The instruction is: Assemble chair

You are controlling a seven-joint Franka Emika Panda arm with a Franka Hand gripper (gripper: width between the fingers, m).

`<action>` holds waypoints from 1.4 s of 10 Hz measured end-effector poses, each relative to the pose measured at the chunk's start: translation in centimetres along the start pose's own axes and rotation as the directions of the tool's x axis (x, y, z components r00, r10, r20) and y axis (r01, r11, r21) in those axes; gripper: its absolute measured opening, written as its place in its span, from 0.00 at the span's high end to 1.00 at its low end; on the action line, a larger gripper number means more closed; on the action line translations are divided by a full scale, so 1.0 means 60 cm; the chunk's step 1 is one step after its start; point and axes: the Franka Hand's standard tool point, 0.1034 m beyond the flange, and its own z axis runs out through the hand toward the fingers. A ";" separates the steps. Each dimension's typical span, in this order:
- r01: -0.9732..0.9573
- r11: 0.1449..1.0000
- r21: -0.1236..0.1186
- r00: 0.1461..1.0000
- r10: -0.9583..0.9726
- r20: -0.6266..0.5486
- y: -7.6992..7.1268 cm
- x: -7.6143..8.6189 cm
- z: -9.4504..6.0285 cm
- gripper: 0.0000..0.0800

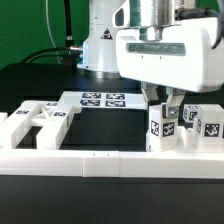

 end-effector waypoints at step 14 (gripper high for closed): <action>-0.593 0.805 -0.015 0.805 0.594 0.011 0.021 -0.015 -0.023 0.24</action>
Offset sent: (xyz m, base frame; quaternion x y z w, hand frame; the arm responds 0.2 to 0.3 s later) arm -0.0071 0.0056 -0.0026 0.0144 -0.0116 0.2751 0.9612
